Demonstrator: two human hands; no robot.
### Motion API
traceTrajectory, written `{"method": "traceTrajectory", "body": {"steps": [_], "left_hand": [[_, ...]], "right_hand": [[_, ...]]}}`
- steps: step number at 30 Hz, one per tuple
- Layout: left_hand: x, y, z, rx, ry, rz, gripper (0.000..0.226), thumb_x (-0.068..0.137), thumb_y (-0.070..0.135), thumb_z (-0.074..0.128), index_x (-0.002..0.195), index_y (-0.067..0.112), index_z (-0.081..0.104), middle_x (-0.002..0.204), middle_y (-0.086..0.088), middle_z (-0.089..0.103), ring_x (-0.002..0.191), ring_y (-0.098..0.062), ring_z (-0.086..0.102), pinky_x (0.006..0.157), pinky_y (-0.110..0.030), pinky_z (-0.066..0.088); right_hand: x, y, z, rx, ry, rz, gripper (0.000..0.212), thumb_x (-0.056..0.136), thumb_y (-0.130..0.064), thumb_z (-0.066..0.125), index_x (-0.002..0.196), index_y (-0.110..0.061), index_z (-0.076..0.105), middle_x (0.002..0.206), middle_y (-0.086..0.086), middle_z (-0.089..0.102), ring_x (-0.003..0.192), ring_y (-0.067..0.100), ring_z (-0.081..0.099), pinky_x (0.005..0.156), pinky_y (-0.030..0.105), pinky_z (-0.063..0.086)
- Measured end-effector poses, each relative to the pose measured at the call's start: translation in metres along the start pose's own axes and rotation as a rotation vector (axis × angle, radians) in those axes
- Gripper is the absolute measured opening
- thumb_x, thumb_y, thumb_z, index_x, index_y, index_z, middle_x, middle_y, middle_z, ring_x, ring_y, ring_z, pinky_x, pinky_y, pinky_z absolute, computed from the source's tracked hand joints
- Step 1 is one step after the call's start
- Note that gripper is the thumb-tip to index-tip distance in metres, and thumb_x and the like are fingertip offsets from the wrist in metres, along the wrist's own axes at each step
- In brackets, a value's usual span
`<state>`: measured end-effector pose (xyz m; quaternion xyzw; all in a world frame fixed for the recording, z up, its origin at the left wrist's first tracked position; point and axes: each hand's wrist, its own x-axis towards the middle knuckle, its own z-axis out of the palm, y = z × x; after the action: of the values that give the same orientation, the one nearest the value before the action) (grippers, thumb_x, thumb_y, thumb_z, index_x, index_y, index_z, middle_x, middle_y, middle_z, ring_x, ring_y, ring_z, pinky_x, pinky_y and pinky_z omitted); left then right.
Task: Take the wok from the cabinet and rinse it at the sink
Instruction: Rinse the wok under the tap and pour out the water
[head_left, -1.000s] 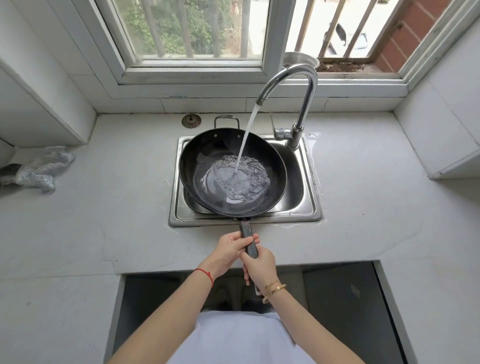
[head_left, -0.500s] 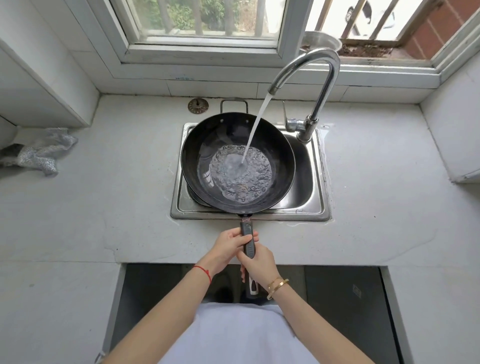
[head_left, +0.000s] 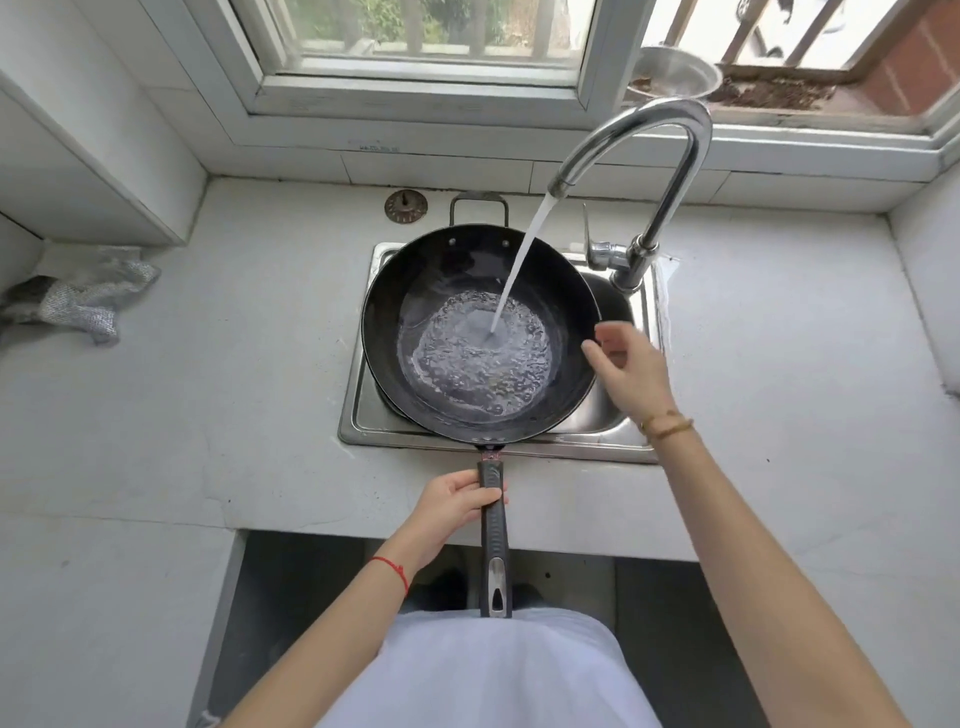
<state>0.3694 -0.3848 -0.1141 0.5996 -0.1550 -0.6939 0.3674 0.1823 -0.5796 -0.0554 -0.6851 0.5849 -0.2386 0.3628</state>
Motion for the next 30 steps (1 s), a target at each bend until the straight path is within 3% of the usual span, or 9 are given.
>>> {"method": "traceTrajectory", "body": {"steps": [3,6,14,19,22,25,27,30], "left_hand": [[0.003,-0.002,-0.002,0.026,0.003,-0.015,0.030,0.088,0.009,0.068,0.118,0.007,0.067,0.112,-0.010,0.074,0.109,-0.026,0.069,0.103,-0.040,0.050],[0.004,-0.002,-0.002,0.033,0.014,-0.026,0.028,0.087,0.009,0.069,0.115,0.010,0.069,0.111,-0.007,0.075,0.109,-0.024,0.069,0.103,-0.039,0.049],[0.003,0.003,-0.001,0.057,0.046,-0.032,0.027,0.085,0.009,0.072,0.113,0.009,0.070,0.109,-0.007,0.075,0.105,-0.018,0.070,0.089,-0.023,0.054],[0.002,0.004,0.000,0.055,0.056,-0.047,0.027,0.084,0.009,0.073,0.111,0.010,0.070,0.107,-0.005,0.076,0.102,-0.016,0.070,0.087,-0.023,0.054],[0.001,0.004,0.000,0.049,0.060,-0.041,0.029,0.084,0.009,0.073,0.113,0.009,0.070,0.108,-0.006,0.075,0.104,-0.018,0.070,0.090,-0.025,0.054],[0.000,0.004,0.000,0.060,0.069,-0.033,0.031,0.085,0.011,0.073,0.116,0.009,0.068,0.110,-0.004,0.075,0.104,-0.016,0.070,0.085,-0.020,0.054],[-0.001,0.003,0.000,0.073,0.088,-0.025,0.035,0.085,0.012,0.073,0.119,0.008,0.066,0.111,-0.004,0.074,0.105,-0.014,0.069,0.080,-0.017,0.054],[-0.002,0.002,0.002,0.086,0.110,-0.018,0.038,0.085,0.013,0.073,0.121,0.007,0.065,0.113,-0.004,0.072,0.103,-0.011,0.068,0.073,-0.013,0.053]], "right_hand": [[0.061,-0.010,-0.006,-0.042,0.060,-0.043,0.036,0.094,-0.019,0.060,0.128,-0.005,0.058,0.122,0.011,0.064,0.108,0.021,0.061,0.093,0.023,0.047],[0.113,-0.020,-0.002,-0.047,0.025,-0.043,0.040,0.096,-0.014,0.056,0.134,-0.003,0.053,0.129,0.012,0.062,0.117,0.023,0.061,0.097,0.022,0.045],[0.180,-0.026,0.021,-0.099,-0.138,0.025,0.057,0.094,-0.017,0.056,0.147,-0.006,0.038,0.144,0.013,0.051,0.123,0.026,0.055,0.103,0.033,0.042],[0.187,-0.018,0.022,-0.016,-0.118,0.070,0.068,0.093,-0.013,0.051,0.154,-0.011,0.022,0.151,0.006,0.043,0.121,0.020,0.055,0.089,0.022,0.042],[0.194,-0.017,0.015,-0.016,-0.075,0.094,0.069,0.091,-0.014,0.052,0.154,-0.011,0.024,0.154,0.004,0.041,0.125,0.022,0.054,0.099,0.030,0.047],[0.198,-0.018,0.007,0.007,-0.080,0.118,0.075,0.087,-0.021,0.056,0.154,-0.010,0.023,0.156,0.003,0.037,0.127,0.021,0.053,0.108,0.042,0.044],[0.191,-0.021,0.003,-0.006,-0.105,0.102,0.080,0.083,-0.029,0.061,0.153,-0.011,0.026,0.156,0.005,0.036,0.126,0.022,0.054,0.107,0.043,0.045],[0.161,-0.023,-0.002,-0.036,-0.076,0.043,0.066,0.089,-0.027,0.063,0.147,-0.010,0.039,0.148,0.007,0.048,0.124,0.020,0.057,0.108,0.036,0.044]]}}
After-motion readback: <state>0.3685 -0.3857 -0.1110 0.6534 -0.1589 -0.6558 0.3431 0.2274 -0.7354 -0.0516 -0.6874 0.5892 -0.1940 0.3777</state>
